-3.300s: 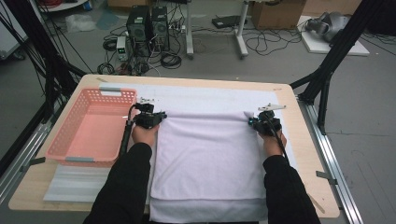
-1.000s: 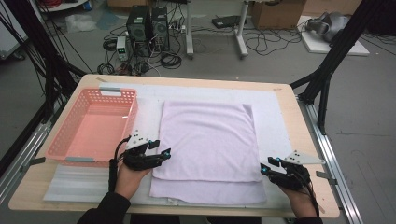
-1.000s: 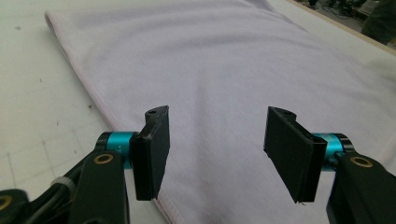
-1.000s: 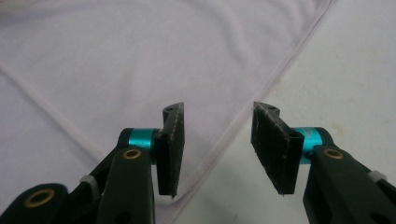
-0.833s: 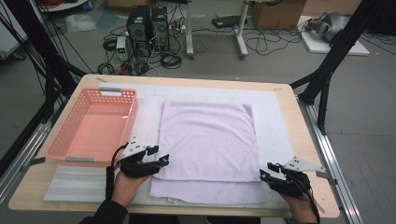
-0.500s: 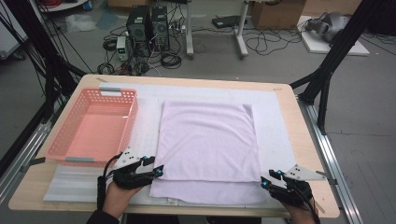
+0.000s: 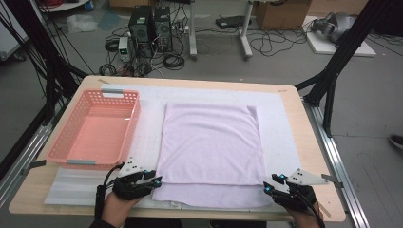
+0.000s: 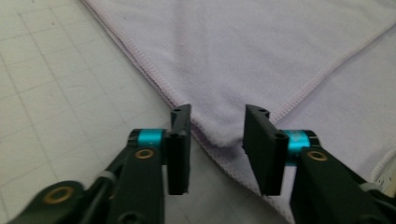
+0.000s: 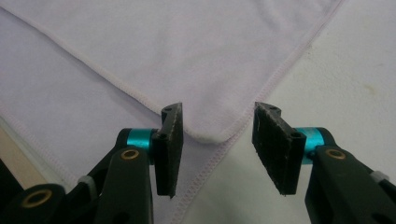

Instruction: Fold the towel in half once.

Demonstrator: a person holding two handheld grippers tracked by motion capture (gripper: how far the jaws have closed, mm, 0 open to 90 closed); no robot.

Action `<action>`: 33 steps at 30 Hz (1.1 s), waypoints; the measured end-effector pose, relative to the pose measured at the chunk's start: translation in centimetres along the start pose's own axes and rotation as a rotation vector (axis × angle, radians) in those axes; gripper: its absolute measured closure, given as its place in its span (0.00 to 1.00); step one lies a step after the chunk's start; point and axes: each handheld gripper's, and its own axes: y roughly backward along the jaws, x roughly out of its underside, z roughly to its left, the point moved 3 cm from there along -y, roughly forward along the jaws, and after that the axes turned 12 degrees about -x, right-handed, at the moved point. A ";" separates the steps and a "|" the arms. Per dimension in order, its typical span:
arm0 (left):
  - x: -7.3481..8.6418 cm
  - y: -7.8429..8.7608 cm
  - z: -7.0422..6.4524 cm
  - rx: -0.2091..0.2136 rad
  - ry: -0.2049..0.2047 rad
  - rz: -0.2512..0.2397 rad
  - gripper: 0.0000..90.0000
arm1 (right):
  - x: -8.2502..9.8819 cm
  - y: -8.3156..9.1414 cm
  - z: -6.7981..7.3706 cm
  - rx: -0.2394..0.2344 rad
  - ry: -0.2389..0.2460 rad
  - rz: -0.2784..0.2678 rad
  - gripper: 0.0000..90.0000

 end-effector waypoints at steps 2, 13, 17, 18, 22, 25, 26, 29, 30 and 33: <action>0.0 -0.1 -0.1 -0.010 -0.009 0.011 0.78 | 0.1 -0.1 0.0 -0.003 -0.002 0.006 0.58; -0.6 0.6 -0.3 -0.016 -0.040 -0.058 0.97 | 0.1 0.6 -0.5 0.009 -0.009 -0.014 0.58; -0.7 0.7 -0.2 -0.016 -0.035 -0.070 0.96 | 0.2 0.6 -0.5 0.008 -0.011 -0.010 0.58; -0.7 0.6 -0.2 -0.013 -0.041 -0.074 0.96 | 0.2 0.4 -0.4 0.003 -0.011 -0.004 0.58; -0.5 0.2 -0.1 -0.012 -0.024 -0.053 0.87 | 0.1 0.2 -0.3 -0.002 -0.007 0.001 0.58; -0.5 0.1 -0.1 -0.018 -0.031 -0.045 0.93 | 0.2 0.2 -0.5 -0.001 -0.016 0.000 0.58; -0.5 0.1 -0.2 -0.018 -0.030 -0.042 0.95 | 0.3 0.2 -0.5 -0.001 -0.015 -0.002 0.58; -0.5 0.0 -0.2 -0.024 -0.035 -0.037 0.96 | 0.3 0.3 -0.6 0.002 -0.023 -0.004 0.57; -0.6 0.1 -0.3 -0.028 -0.036 -0.045 0.97 | 0.3 0.3 -0.6 0.003 -0.023 -0.005 0.57; -0.9 0.5 -0.3 -0.022 -0.021 -0.079 0.97 | 0.3 0.3 -0.6 0.002 -0.020 -0.004 0.57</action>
